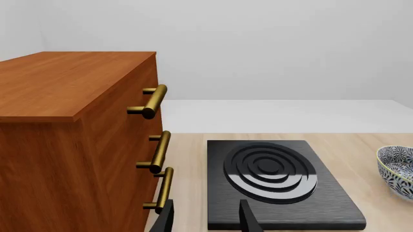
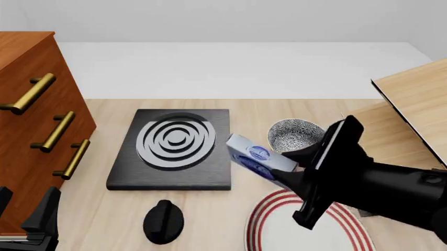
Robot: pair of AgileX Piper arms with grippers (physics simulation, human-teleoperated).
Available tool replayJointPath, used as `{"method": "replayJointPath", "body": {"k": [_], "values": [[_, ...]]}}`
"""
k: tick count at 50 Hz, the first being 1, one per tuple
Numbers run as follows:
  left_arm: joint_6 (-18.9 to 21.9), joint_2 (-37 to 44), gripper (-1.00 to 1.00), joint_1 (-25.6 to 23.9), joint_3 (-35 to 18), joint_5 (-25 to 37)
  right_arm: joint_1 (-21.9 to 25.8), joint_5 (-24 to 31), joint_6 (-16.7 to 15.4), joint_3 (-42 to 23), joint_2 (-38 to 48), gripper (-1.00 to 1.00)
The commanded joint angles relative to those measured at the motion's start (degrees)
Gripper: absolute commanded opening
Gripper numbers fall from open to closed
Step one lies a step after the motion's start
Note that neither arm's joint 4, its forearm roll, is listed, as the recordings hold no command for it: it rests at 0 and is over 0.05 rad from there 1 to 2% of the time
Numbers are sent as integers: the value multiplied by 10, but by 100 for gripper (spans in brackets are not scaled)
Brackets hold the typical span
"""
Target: Pick up the cream cheese and put it in the bowl.
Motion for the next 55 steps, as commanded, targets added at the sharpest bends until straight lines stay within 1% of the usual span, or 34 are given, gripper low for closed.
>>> {"method": "replayJointPath", "body": {"k": [1, 4, 9, 11, 13, 16, 17, 20, 22, 27, 29, 31, 33, 37, 48, 54, 55], "values": [[0, 0, 100, 0, 0, 0, -52, 56, -18, -23, -6, -100], [0, 0, 100, 0, 0, 0, -59, 66, -20, -28, -5, -100], [0, 0, 100, 0, 0, 0, -88, 92, -36, -39, -9, -100], [0, 0, 100, 0, 0, 0, -98, 105, -37, -46, -11, -100], [0, 0, 100, 0, 0, 0, -111, 112, -44, -49, -15, -100], [0, 0, 100, 0, 0, 0, -130, 129, -43, -60, -20, -100], [0, 0, 100, 0, 0, 0, -147, 138, -49, -63, -25, -100], [0, 0, 100, 0, 0, 0, -164, 148, -53, -69, -30, -100], [0, 0, 100, 0, 0, 0, -165, 152, -52, -71, -31, -100], [0, 0, 100, 0, 0, 0, -199, 167, -62, -86, -34, -100], [0, 0, 100, 0, 0, 0, -209, 173, -59, -95, -31, -100], [0, 0, 100, 0, 0, 0, -225, 175, -62, -100, -29, -100], [0, 0, 100, 0, 0, 0, -227, 177, -61, -102, -28, -100], [0, 0, 100, 0, 0, 0, -249, 177, -61, -108, -19, -100], [0, 0, 100, 0, 0, 0, -270, 171, -62, -107, 3, -100], [0, 0, 100, 0, 0, 0, -278, 167, -54, -106, 21, -100], [0, 0, 100, 0, 0, 0, -281, 164, -58, -101, 24, -100]]}}
